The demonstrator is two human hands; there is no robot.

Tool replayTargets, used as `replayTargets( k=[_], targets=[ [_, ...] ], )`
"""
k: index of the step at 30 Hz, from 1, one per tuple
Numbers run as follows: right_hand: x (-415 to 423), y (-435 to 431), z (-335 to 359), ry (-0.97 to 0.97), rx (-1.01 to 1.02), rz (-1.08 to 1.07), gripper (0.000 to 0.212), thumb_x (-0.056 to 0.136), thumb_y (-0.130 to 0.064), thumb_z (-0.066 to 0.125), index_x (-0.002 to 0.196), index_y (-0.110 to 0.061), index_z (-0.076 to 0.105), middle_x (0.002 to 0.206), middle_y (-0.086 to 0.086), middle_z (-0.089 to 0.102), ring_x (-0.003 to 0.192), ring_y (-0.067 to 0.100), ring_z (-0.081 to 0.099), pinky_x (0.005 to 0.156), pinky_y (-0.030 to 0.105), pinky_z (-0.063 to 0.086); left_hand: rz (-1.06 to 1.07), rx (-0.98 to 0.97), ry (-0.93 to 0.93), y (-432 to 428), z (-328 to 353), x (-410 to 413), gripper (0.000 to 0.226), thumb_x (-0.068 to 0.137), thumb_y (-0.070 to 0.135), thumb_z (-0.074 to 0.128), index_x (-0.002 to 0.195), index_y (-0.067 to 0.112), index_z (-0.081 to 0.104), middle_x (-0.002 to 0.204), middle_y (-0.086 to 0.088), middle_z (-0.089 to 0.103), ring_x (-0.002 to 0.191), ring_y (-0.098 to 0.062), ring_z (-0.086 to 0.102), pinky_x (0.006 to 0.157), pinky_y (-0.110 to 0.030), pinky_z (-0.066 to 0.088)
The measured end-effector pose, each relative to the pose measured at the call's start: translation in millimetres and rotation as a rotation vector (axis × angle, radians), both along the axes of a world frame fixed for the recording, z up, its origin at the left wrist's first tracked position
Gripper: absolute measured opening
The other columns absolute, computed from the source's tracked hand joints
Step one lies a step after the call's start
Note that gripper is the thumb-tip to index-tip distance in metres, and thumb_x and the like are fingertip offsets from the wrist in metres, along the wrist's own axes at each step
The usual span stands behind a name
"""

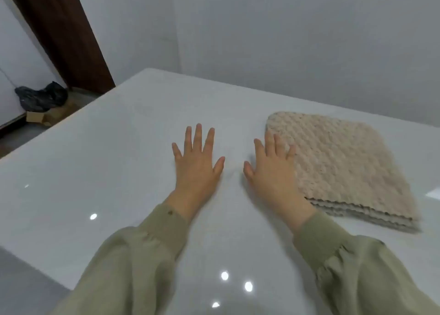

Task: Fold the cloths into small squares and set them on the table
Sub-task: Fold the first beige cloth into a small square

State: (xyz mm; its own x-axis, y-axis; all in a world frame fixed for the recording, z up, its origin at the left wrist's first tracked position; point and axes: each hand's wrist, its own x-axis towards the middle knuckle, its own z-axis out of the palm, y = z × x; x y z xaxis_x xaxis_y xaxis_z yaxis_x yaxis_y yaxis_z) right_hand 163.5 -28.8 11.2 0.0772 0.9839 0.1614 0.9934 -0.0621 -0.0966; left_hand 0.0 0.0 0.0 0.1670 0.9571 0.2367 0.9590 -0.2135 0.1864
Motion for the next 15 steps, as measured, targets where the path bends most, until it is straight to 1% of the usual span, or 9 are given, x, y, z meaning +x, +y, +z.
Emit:
replayTargets(
  k=[2, 3, 4, 5, 6, 8, 10, 12, 15],
  targets=[
    [3, -9, -15, -0.139, -0.003, -0.032, 0.054, 0.093, -0.041, 0.03, 0.137, -0.012, 0.04, 0.156, 0.012, 0.015, 0.144, 0.029, 0.009, 0.113, 0.055, 0.003, -0.011, -0.057, -0.025, -7, -13, 8, 0.062, 0.099, 0.042, 0.029, 0.151, 0.021, 0.002, 0.159, -0.005, 0.004, 0.146, -0.023, -0.004, 0.116, -0.049, 0.005],
    [6, -9, -22, -0.152, 0.016, -0.027, 0.051, 0.093, -0.038, 0.03, 0.133, -0.01, 0.046, 0.155, 0.012, 0.019, 0.143, 0.028, 0.012, 0.113, 0.055, 0.004, -0.033, -0.08, -0.062, -8, -17, 11, 0.06, 0.099, 0.039, 0.03, 0.151, 0.019, 0.008, 0.157, -0.006, 0.016, 0.146, -0.024, 0.007, 0.117, -0.047, 0.011],
    [10, -10, -26, -0.145, 0.031, -0.026, 0.047, 0.093, -0.035, 0.031, 0.129, -0.01, 0.049, 0.155, 0.012, 0.02, 0.143, 0.027, 0.013, 0.113, 0.055, 0.005, -0.054, -0.099, -0.117, -8, -19, 13, 0.057, 0.099, 0.038, 0.032, 0.15, 0.017, 0.014, 0.152, -0.007, 0.028, 0.142, -0.025, 0.019, 0.115, -0.044, 0.018],
    [12, -10, -27, -0.126, 0.042, -0.029, 0.046, 0.093, -0.033, 0.032, 0.129, -0.01, 0.05, 0.155, 0.011, 0.019, 0.143, 0.027, 0.013, 0.113, 0.055, 0.005, -0.084, -0.122, -0.143, -9, -20, 17, 0.056, 0.099, 0.038, 0.033, 0.149, 0.016, 0.018, 0.148, -0.007, 0.035, 0.138, -0.026, 0.027, 0.113, -0.043, 0.023],
    [15, -12, -28, -0.127, 0.04, -0.034, 0.046, 0.094, -0.032, 0.033, 0.132, -0.01, 0.047, 0.156, 0.011, 0.018, 0.143, 0.027, 0.012, 0.113, 0.056, 0.005, -0.122, -0.148, -0.108, -12, -20, 21, 0.056, 0.099, 0.039, 0.032, 0.149, 0.017, 0.019, 0.148, -0.007, 0.035, 0.138, -0.026, 0.027, 0.113, -0.042, 0.023],
    [23, -13, -27, -0.152, 0.04, -0.04, 0.05, 0.095, -0.028, 0.03, 0.143, -0.012, 0.032, 0.157, 0.009, 0.014, 0.144, 0.026, 0.011, 0.113, 0.056, 0.005, -0.174, -0.194, 0.05, -18, -23, 25, 0.057, 0.099, 0.045, 0.025, 0.15, 0.021, 0.014, 0.157, -0.005, 0.016, 0.145, -0.024, 0.01, 0.117, -0.046, 0.011],
    [33, -15, -30, -0.133, 0.054, -0.021, 0.054, 0.097, -0.021, 0.029, 0.149, -0.014, 0.016, 0.158, 0.006, 0.015, 0.144, 0.024, 0.011, 0.114, 0.057, 0.006, -0.176, -0.224, 0.098, -22, -27, 27, 0.058, 0.099, 0.047, 0.021, 0.15, 0.024, 0.012, 0.159, -0.003, 0.005, 0.146, -0.023, 0.0, 0.117, -0.048, 0.004],
    [47, -17, -31, -0.132, 0.063, -0.017, 0.057, 0.095, -0.014, 0.028, 0.15, -0.015, 0.012, 0.157, 0.003, 0.017, 0.145, 0.022, 0.012, 0.113, 0.057, 0.004, -0.177, -0.221, 0.087, -21, -29, 27, 0.057, 0.099, 0.047, 0.021, 0.15, 0.024, 0.013, 0.159, -0.002, 0.004, 0.146, -0.023, -0.001, 0.117, -0.048, 0.003],
    [76, -13, -24, -0.179, 0.016, -0.09, 0.061, 0.092, -0.007, 0.029, 0.15, -0.016, 0.013, 0.158, 0.002, 0.016, 0.146, 0.022, 0.008, 0.112, 0.058, -0.004, -0.18, -0.211, 0.09, -17, -27, 32, 0.057, 0.099, 0.046, 0.022, 0.15, 0.023, 0.013, 0.159, -0.003, 0.005, 0.146, -0.023, -0.001, 0.117, -0.05, 0.002]
  ],
)
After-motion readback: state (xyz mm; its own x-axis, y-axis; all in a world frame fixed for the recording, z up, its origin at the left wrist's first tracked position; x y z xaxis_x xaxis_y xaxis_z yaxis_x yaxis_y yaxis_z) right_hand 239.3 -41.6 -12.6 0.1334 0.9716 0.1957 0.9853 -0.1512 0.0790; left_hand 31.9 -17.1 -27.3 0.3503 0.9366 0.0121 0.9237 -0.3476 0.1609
